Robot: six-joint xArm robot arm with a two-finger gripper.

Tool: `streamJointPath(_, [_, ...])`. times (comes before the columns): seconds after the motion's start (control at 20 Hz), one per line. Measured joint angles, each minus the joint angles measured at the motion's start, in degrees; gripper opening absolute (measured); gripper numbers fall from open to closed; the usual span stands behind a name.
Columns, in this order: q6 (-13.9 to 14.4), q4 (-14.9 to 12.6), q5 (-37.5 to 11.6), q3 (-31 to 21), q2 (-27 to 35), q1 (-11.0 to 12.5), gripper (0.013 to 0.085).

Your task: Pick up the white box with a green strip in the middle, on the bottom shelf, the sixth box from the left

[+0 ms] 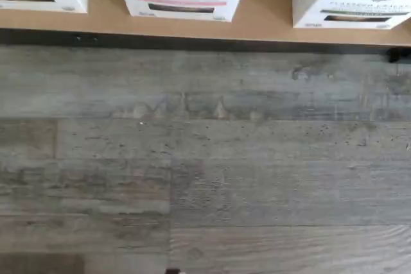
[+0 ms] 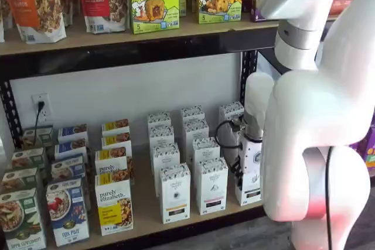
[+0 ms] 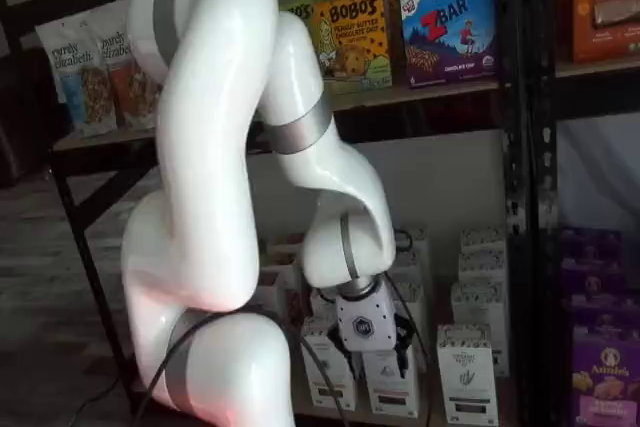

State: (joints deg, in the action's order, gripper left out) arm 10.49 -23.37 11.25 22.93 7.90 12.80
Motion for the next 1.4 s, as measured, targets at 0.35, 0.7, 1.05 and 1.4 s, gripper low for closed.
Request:
streamJointPath(0.35, [4.67,-10.32,-4.14,9.2,12.3,5.72,0.085])
streamJointPath(0.7, [-0.44,-6.05,-5.09,16.83,20.31,6.56,0.085])
streamJointPath(1.05, [-4.43,-1.2,-4.63,21.83,23.62,5.79,0.085])
streamJointPath(1.4, [-4.61,-0.5,-1.61,27.43,26.17,5.07,0.085])
